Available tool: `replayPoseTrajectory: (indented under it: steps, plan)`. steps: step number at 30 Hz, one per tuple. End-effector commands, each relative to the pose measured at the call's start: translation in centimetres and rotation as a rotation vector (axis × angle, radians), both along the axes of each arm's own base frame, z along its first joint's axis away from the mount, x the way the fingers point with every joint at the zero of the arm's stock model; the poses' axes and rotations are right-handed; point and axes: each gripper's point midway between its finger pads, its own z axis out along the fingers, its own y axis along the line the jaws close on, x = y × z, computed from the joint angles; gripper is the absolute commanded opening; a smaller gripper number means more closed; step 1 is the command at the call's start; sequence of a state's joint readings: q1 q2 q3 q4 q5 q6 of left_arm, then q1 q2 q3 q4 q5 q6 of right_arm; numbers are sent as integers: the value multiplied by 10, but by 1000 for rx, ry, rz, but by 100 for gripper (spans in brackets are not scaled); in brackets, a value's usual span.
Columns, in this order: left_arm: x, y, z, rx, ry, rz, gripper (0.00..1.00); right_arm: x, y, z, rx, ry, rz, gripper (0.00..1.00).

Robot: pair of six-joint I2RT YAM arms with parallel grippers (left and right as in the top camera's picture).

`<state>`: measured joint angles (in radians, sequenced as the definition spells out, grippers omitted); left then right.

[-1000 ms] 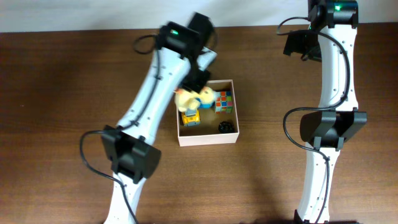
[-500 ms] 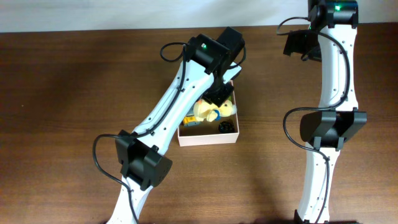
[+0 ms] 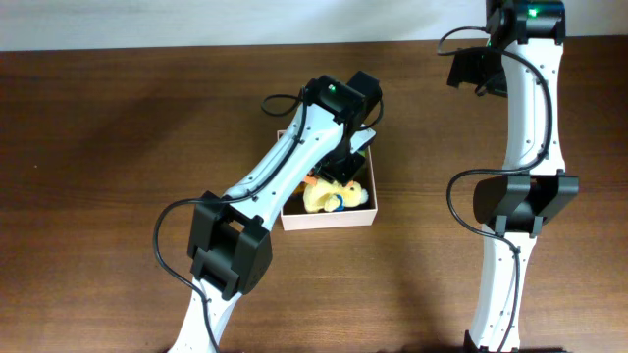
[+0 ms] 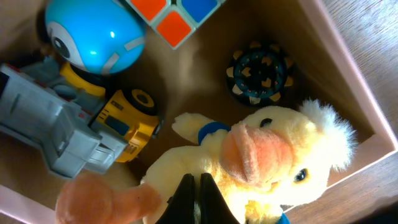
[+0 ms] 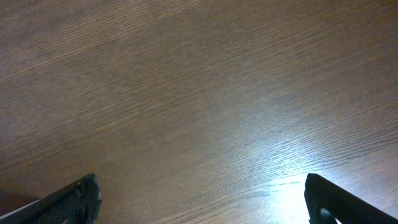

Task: Pack container
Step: 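Lower the duck into the box's lower part and release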

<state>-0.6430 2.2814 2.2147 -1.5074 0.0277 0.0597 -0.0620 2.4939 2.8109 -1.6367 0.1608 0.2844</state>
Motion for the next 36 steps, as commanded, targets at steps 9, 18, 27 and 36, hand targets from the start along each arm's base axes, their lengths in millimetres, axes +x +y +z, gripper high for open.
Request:
replayPoseTrajectory:
  steps: [9, 18, 27, 36]
  plan:
    - [-1, -4, 2, -24, -3, 7, 2, 2, -1, -5, -14, 8, -6, 99]
    - [-3, -1, -16, -4, 10, 7, 2, 2, -1, -5, -14, 8, -6, 99]
    - [1, -2, -16, -9, -9, 7, 99, 2, -1, -5, -14, 8, -6, 99]
    - [17, 4, -8, 21, -81, 9, 99, 2, -1, -5, -14, 8, -6, 99]
